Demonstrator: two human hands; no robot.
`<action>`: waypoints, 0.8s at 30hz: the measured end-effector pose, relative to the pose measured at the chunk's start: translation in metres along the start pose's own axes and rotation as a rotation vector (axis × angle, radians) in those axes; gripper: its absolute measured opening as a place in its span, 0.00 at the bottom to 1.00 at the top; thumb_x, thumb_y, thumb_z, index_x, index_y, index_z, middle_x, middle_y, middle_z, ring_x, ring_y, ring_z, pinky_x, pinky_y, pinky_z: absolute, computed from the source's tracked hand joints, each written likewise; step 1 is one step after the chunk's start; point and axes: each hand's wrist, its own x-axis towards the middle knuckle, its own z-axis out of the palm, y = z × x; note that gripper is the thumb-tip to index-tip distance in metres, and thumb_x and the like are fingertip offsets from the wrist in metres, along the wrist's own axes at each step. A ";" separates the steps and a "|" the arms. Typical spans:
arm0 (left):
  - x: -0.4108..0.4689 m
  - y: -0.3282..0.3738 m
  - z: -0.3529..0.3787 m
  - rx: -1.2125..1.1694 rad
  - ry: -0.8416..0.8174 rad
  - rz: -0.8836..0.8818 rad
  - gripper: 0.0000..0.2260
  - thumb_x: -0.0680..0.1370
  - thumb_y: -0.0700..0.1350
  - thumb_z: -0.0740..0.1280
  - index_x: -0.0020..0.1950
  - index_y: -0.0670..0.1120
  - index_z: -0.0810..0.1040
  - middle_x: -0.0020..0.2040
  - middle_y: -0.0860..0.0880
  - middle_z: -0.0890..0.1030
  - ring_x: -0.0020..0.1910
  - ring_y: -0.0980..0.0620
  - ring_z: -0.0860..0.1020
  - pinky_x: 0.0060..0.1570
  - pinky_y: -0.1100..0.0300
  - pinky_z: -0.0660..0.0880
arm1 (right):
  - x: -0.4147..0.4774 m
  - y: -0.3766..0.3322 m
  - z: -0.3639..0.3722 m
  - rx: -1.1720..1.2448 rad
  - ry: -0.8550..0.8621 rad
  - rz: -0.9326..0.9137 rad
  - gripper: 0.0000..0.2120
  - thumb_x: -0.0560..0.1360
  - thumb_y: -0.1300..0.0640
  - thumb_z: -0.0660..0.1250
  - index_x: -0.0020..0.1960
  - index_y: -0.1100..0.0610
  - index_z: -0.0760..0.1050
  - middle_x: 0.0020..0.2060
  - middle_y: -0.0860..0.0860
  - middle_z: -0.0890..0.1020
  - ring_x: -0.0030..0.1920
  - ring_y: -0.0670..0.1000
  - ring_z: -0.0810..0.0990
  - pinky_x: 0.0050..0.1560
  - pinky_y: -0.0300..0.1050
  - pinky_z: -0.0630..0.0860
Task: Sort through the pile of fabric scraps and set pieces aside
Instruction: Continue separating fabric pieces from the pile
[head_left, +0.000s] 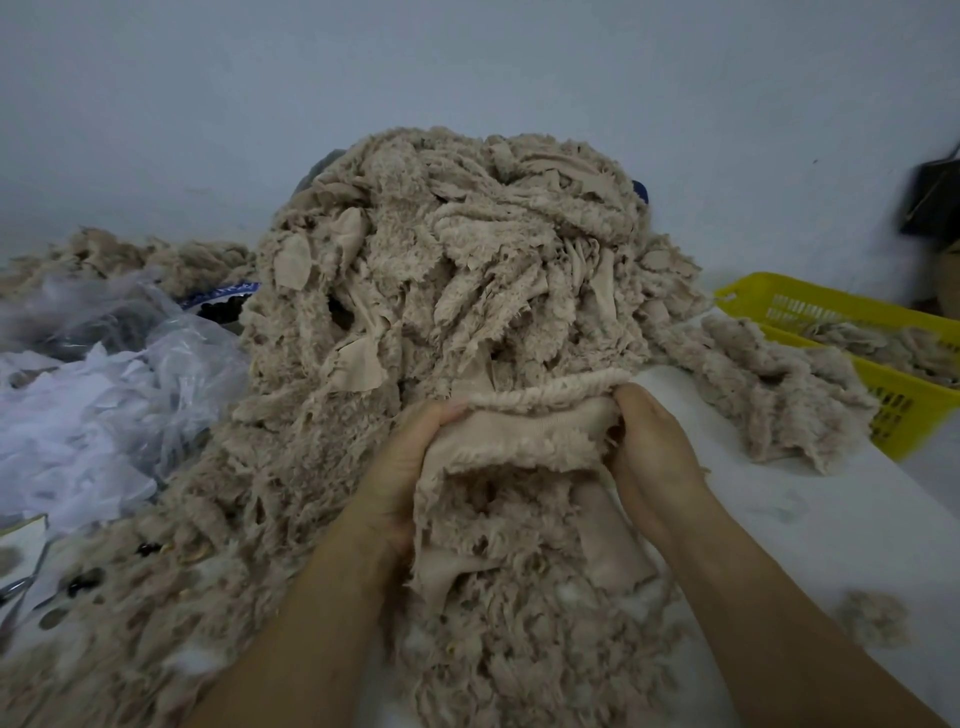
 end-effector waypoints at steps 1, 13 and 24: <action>0.000 -0.001 0.000 0.022 -0.008 -0.005 0.11 0.66 0.49 0.77 0.45 0.45 0.86 0.42 0.43 0.84 0.39 0.46 0.84 0.44 0.51 0.83 | 0.000 0.001 0.001 0.056 0.009 0.059 0.14 0.83 0.53 0.58 0.49 0.58 0.79 0.35 0.51 0.84 0.36 0.47 0.83 0.38 0.45 0.81; -0.001 -0.001 0.005 -0.021 -0.018 0.092 0.16 0.70 0.52 0.73 0.52 0.43 0.87 0.45 0.42 0.86 0.40 0.49 0.85 0.38 0.58 0.81 | -0.006 0.011 0.006 -0.263 0.021 -0.199 0.10 0.81 0.42 0.58 0.50 0.42 0.76 0.38 0.40 0.82 0.35 0.41 0.80 0.52 0.54 0.80; 0.005 -0.021 0.012 0.741 0.151 0.490 0.19 0.71 0.61 0.66 0.43 0.46 0.85 0.42 0.48 0.85 0.42 0.56 0.83 0.42 0.65 0.78 | -0.024 0.016 0.017 -0.569 -0.475 -0.308 0.13 0.79 0.50 0.68 0.41 0.58 0.74 0.31 0.43 0.74 0.32 0.42 0.72 0.33 0.36 0.69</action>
